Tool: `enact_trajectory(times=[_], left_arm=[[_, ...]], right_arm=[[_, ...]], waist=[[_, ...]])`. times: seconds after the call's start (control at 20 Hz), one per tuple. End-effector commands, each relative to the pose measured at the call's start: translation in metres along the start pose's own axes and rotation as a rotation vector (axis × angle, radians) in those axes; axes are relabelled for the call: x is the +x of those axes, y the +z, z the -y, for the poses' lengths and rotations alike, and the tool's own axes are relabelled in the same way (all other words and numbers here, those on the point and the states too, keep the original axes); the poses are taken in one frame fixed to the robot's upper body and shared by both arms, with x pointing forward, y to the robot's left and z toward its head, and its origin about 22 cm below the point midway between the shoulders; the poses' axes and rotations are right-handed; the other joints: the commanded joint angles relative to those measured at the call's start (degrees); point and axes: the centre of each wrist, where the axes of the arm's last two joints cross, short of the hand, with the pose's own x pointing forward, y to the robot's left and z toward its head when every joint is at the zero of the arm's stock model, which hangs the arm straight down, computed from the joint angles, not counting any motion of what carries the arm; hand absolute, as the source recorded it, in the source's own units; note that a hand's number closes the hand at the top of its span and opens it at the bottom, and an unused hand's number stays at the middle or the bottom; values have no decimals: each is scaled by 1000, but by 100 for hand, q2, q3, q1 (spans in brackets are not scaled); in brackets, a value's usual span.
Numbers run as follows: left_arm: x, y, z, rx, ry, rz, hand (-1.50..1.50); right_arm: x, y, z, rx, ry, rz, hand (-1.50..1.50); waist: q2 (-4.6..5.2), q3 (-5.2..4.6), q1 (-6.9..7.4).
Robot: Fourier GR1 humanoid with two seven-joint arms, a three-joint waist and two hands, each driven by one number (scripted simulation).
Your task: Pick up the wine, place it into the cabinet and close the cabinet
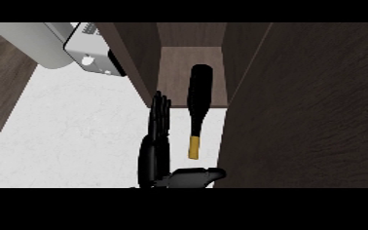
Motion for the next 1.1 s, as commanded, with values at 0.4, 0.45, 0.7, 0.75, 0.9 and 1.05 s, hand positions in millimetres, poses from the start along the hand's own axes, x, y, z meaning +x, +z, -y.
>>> enact_trajectory(times=[0.4, 0.45, 0.7, 0.75, 0.9, 1.05], left_arm=[[51, 19, -59, -88, 35, 14, -150], [65, 34, -71, -90, 61, 14, -150], [70, 36, -97, -164, 73, 6, -150], [79, 38, -79, -157, 56, 17, -150], [74, 39, -103, -140, 52, 4, -150], [100, 37, -114, -127, 62, 12, -150]], right_arm=[[9, 13, -3, 139, -67, -19, 150], [4, 19, -4, 161, -77, -23, 150], [16, 13, -3, 203, -2, -33, 150], [10, 15, -5, 217, -4, -29, 150], [13, 23, -4, 237, -2, -18, 150], [0, 21, -18, 281, -125, -104, 150]], waist=[[8, -2, -9], [-5, 1, 16], [10, -7, 8], [8, 0, -8], [9, -1, -15], [1, 0, 12]])
